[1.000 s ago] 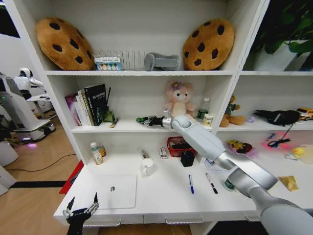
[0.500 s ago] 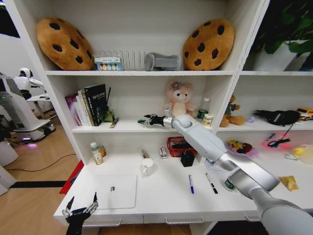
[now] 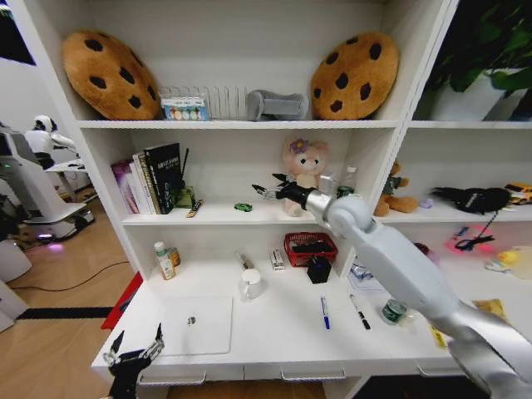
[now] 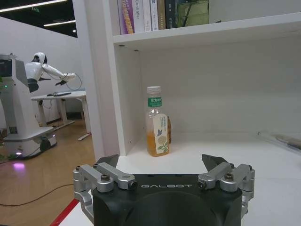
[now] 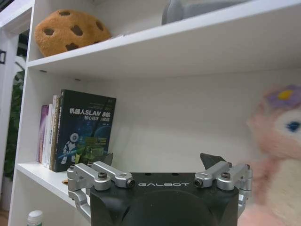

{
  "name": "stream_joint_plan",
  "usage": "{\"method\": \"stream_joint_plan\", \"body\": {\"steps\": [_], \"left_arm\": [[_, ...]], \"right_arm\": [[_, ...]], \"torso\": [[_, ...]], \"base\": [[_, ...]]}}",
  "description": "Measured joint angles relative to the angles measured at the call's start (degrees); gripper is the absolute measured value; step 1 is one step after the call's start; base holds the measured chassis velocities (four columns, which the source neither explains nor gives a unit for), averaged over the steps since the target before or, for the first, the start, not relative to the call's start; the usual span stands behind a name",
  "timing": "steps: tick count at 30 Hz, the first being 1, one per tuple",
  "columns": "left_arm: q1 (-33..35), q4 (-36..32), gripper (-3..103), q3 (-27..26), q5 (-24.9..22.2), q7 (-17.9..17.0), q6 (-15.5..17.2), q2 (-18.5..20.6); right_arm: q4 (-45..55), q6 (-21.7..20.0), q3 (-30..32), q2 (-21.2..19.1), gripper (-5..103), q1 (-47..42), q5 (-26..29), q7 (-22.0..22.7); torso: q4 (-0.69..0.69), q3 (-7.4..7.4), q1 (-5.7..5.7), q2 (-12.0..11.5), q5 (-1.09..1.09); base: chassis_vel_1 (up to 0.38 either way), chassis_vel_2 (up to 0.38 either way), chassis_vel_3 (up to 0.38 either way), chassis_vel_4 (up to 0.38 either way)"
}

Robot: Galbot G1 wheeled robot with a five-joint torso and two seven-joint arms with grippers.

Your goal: Organize the objects on the table.

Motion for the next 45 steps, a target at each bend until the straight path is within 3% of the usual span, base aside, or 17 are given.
{"method": "stream_joint_plan", "body": {"steps": [3,4,5,6,7,8,10,11,13,16,17,21,24,26,30,39,45], "left_arm": [[-0.09,-0.09,100,0.11,-0.11,-0.05,0.07,0.33],[-0.09,-0.09,100,0.11,-0.11,-0.05,0.07,0.33],[-0.09,-0.22,100,0.39,-0.02,-0.06,0.13,0.42],[-0.08,-0.27,100,0.56,0.13,-0.06,0.13,0.43],[-0.08,-0.27,100,0.56,0.13,-0.06,0.13,0.43],[0.08,-0.34,100,0.86,0.49,-0.06,0.13,0.47],[0.35,-0.57,100,1.06,0.79,-0.05,0.11,0.46],[0.35,-0.57,100,1.06,0.79,-0.05,0.11,0.46],[0.64,-0.87,100,1.09,0.84,-0.02,0.03,0.5],[0.67,-0.9,100,0.98,0.81,0.01,-0.06,0.84],[0.67,-0.9,100,0.98,0.81,0.01,-0.06,0.84],[0.62,-0.9,100,1.15,0.58,0.0,-0.11,1.16],[0.56,-0.78,99,1.38,0.6,0.0,-0.39,1.12],[0.51,-0.76,99,1.94,0.58,-0.02,-0.4,0.83],[0.38,-0.76,99,2.19,0.45,-0.04,-0.24,0.85],[0.15,0.0,96,0.77,-1.07,-0.15,0.83,1.73],[-0.16,1.08,100,0.92,-1.02,-0.22,0.99,1.52]], "right_arm": [[9.47,0.72,15.63,-3.2,100,-20.21,-1.41,2.07],[9.47,0.72,15.63,-3.2,100,-20.21,-1.41,2.07],[11.97,1.76,22.55,-2.44,100,-29.31,-2.93,2.17],[13.04,2.9,26.21,-1.43,100,-34.75,-4.49,2.05],[13.04,2.9,26.21,-1.43,100,-34.75,-4.49,2.05],[14.2,5.06,31.33,1.1,100,-44.09,-8.33,0.53],[15.34,6.72,35.36,4.49,100,-52.37,-12.39,-0.39],[15.34,6.72,35.36,4.49,100,-52.37,-12.39,-0.39],[16.45,8.34,38.09,9.26,100,-60.29,-17.08,-0.83],[16.19,10.07,38.57,13.97,100,-65.31,-22.01,-1.14],[16.19,10.07,38.57,13.97,100,-65.31,-22.01,-1.14],[12.71,11.64,37.36,21.23,100,-67.61,-26.16,-0.19],[9.88,11.7,35.51,23.53,100,-66.64,-27.01,3.16],[5.37,10.73,32.11,25.39,100,-64.02,-26.39,8.38],[0.0,6.85,27.96,25.93,100,-60.55,-21.7,12.71],[-8.91,5.85,22.85,23.01,100,-54.75,-22.25,12.66],[-11.09,5.08,20.65,20.67,100,-50.93,-21.8,13.44]], "torso": [[-0.03,-0.01,-0.01,0.01,-0.03],[-0.03,-0.01,-0.01,0.01,-0.03],[-0.01,-0.01,-0.01,0.01,-0.02],[0.01,-0.01,-0.01,0.01,-0.05],[0.01,-0.01,-0.01,0.01,-0.05],[-0.01,-0.01,-0.01,0.01,-0.02],[-0.01,0.0,-0.01,0.01,-0.04],[-0.01,0.0,-0.01,0.01,-0.04],[0.01,-0.01,-0.01,0.01,-0.04],[0.0,-0.01,-0.02,0.02,-0.05],[0.0,-0.01,-0.02,0.02,-0.05],[0.01,0.0,-0.01,0.01,-0.05],[0.0,0.0,-0.01,0.01,-0.05],[0.01,0.01,0.0,0.0,-0.06],[0.03,0.01,0.0,-0.01,-0.04],[0.01,0.01,0.0,0.0,-0.05],[0.01,0.01,0.01,-0.01,-0.04]], "base": [[0.0,0.0,0.0,0.0],[0.0,0.0,0.0,0.0],[0.0,0.0,0.0,0.0],[0.0,0.0,0.0,0.0],[0.0,0.0,0.0,0.0],[0.0,0.0,0.0,0.0],[0.0,0.0,0.0,0.0],[0.0,0.0,0.0,0.0],[0.0,0.0,0.0,0.0],[0.0,0.0,0.0,0.0],[0.0,0.0,0.0,0.0],[0.0,0.0,0.0,0.0],[0.0,0.0,0.0,0.0],[0.0,0.0,0.0,0.0],[0.0,0.0,0.0,0.0],[0.0,0.0,0.0,0.0],[0.0,0.0,0.0,0.0]]}}
